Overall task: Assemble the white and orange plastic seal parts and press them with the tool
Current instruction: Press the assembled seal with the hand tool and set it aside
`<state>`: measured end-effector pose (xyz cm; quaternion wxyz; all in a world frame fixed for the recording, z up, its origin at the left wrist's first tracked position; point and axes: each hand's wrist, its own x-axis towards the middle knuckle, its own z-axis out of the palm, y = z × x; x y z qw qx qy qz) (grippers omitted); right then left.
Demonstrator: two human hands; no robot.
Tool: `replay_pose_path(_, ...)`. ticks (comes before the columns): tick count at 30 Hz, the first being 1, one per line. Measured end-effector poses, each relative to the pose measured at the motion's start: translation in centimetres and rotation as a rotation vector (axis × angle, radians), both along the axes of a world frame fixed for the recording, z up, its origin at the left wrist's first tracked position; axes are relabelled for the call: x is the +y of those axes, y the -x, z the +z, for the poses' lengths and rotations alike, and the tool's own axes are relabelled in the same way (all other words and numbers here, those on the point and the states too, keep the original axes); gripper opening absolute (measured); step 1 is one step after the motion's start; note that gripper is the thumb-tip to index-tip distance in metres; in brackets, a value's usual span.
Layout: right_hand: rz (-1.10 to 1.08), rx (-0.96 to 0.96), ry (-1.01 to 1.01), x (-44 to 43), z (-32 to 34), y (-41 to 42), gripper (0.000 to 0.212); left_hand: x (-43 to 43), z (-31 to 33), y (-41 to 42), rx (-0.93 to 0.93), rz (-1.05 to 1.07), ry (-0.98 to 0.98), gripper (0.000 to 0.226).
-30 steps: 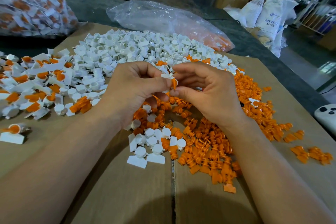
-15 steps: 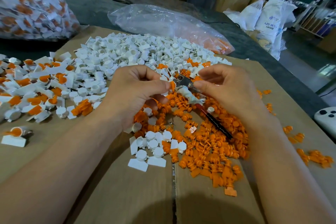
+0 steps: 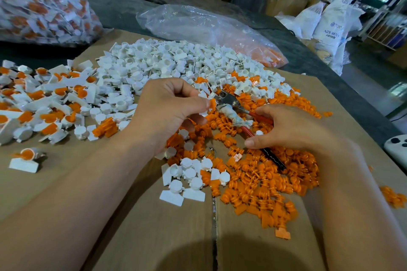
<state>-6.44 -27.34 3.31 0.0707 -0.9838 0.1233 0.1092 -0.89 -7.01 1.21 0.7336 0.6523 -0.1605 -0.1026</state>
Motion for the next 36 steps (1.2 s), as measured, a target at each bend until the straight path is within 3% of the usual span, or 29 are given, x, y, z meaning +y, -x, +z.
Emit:
replay_pose_path(4,-0.01,0.0,0.055,0.4,0.0,0.1,0.09,-0.1,0.0,0.0,0.005,-0.001,0.006,0.024)
replay_pose_path(7,-0.049,-0.034,0.058,0.8,0.0,0.0,0.076,-0.1,0.0,0.0,0.01,-0.005,0.009,0.023)
replay_pose_path(13,-0.086,-0.261,0.1,1.1,-0.1,-0.4,0.053,0.1,0.0,-0.2,0.051,-0.015,0.057,0.02)
replay_pose_path(18,-0.097,-0.219,0.199,0.9,-0.7,-0.6,0.037,0.2,0.0,-0.4,0.075,-0.012,0.092,0.018)
replay_pose_path(25,-0.075,-0.238,0.214,0.8,-0.8,-0.7,0.059,0.2,-0.1,-0.6,0.096,-0.008,0.124,0.021)
replay_pose_path(31,-0.048,-0.441,0.147,0.6,-0.6,-0.5,0.041,0.3,-0.2,-0.7,0.105,0.003,0.14,0.023)
replay_pose_path(36,-0.042,-0.683,-0.042,0.9,-0.1,-0.3,0.037,0.4,0.0,-0.7,0.106,-0.001,0.182,0.022)
